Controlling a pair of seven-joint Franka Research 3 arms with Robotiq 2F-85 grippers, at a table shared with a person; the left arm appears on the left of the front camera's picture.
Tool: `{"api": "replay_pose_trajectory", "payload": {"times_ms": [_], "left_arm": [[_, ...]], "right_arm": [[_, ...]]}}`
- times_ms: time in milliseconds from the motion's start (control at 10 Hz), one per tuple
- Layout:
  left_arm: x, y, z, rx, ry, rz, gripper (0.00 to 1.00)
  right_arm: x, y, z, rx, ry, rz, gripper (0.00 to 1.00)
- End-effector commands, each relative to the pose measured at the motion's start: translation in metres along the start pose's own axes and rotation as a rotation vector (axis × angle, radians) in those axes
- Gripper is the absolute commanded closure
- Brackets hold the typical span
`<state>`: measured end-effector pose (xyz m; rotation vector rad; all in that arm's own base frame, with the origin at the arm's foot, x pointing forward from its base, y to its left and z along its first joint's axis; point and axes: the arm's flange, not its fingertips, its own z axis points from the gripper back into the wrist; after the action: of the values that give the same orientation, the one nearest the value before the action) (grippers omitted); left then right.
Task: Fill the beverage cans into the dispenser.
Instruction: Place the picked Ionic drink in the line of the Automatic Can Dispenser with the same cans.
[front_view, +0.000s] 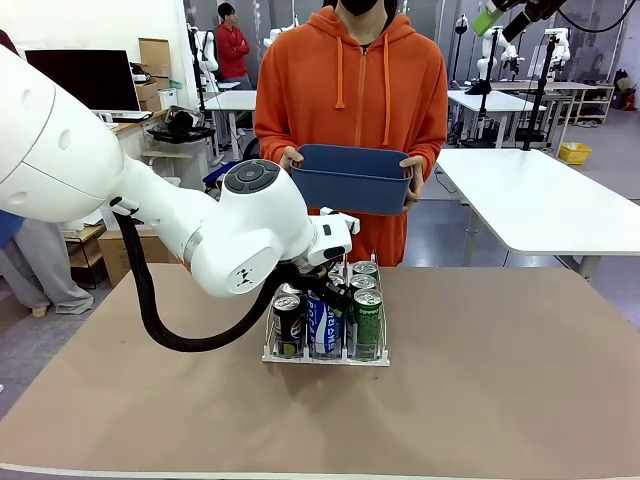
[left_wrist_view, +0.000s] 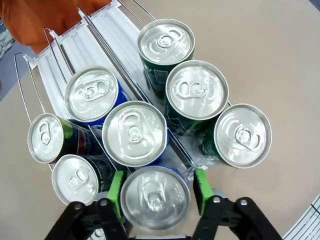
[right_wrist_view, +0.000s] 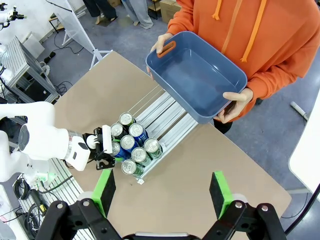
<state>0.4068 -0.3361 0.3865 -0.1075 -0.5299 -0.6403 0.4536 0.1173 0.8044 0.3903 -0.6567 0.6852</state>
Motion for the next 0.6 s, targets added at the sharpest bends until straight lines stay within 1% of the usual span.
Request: {"api": "replay_pose_trajectory", "payload": {"times_ms": [0,200,300,500], "left_arm": [[0.003,-0.003,0.011,0.02,-0.013,-0.006,0.07],[0.009,-0.005,0.031,0.052,-0.045,-0.005,0.0],[0.013,-0.004,0.043,0.055,-0.058,-0.014,0.0],[0.018,-0.007,0.062,0.056,-0.022,-0.041,0.0]], "right_arm": [[-0.001,0.0,0.001,0.001,0.002,0.001,0.0],[-0.001,0.0,0.001,0.001,0.002,0.001,0.0],[-0.001,0.0,0.001,0.001,0.002,0.001,0.0],[-0.001,0.0,0.001,0.001,0.002,0.001,0.0]]}}
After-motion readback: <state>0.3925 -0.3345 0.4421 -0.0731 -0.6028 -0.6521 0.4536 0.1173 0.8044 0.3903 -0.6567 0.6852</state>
